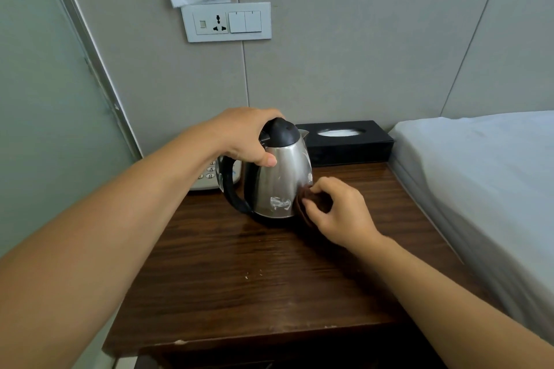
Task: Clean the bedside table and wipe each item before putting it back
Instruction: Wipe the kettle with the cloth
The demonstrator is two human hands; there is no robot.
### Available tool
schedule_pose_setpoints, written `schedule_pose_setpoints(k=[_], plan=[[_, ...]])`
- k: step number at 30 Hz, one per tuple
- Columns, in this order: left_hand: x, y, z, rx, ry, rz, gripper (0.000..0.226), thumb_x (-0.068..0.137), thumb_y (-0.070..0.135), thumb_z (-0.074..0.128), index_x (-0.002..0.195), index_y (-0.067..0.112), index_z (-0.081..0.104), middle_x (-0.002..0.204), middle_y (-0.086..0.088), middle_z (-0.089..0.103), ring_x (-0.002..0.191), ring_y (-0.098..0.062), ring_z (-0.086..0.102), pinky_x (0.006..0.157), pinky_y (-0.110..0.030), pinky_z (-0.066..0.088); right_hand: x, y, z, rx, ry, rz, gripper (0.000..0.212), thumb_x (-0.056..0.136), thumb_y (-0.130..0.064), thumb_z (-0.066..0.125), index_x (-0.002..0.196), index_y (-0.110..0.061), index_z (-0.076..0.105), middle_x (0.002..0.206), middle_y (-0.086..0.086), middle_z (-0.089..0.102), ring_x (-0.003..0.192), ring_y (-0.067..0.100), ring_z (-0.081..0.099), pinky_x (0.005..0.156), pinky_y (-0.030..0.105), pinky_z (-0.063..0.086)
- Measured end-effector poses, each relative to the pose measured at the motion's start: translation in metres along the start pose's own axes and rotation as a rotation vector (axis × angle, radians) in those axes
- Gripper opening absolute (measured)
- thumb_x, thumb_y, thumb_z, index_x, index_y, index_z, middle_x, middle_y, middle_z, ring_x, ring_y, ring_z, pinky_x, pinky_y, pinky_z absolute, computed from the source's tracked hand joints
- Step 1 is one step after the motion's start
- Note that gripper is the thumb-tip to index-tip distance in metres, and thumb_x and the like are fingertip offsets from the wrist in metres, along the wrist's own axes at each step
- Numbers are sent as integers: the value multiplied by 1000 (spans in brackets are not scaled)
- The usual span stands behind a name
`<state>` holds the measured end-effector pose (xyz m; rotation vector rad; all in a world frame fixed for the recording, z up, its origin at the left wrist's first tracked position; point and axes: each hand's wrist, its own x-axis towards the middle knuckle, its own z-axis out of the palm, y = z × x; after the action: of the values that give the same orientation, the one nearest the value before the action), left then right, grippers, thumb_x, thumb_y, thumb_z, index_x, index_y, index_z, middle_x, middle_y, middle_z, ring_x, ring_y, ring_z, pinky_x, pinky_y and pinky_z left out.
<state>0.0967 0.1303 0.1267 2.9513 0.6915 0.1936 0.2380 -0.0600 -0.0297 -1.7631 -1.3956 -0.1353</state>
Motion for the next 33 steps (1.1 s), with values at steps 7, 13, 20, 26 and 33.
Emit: schedule_pose_setpoints(k=[7,13,20,26,33], plan=[[1,0,-1,-2,-6,-19,78,75,42,88,142,36,49,124,10,64,104,-19,58,82,-30,39,42,-39,-3,54,257,-58,20,92,-28,71,112,-25,69,106,-11,64,97,7,62,84,31,55],[-4,-6,3,-135,14,-14,80,73,37,91,143,37,51,123,16,62,109,-14,58,92,-31,45,-22,-2,24,-189,-100,-281,25,90,-33,73,115,-36,75,106,-15,61,91,7,56,68,35,58],[-4,-8,2,-143,20,-2,79,75,36,90,143,36,52,117,17,59,105,-11,55,87,-26,39,19,-44,13,-26,226,-181,25,90,-27,73,114,-22,73,101,-6,66,91,15,64,76,32,56],[-3,-11,3,-136,24,-3,79,74,37,90,143,36,52,122,17,62,105,-10,55,88,-26,39,-4,-27,27,-90,33,-218,21,89,-35,72,109,-31,77,97,-10,62,89,14,64,72,36,58],[1,-11,5,-104,33,-12,78,73,42,89,141,37,51,129,12,65,115,-17,61,92,-31,45,17,-42,13,-54,122,-194,25,92,-36,69,112,-25,77,96,-7,64,86,12,62,71,34,58]])
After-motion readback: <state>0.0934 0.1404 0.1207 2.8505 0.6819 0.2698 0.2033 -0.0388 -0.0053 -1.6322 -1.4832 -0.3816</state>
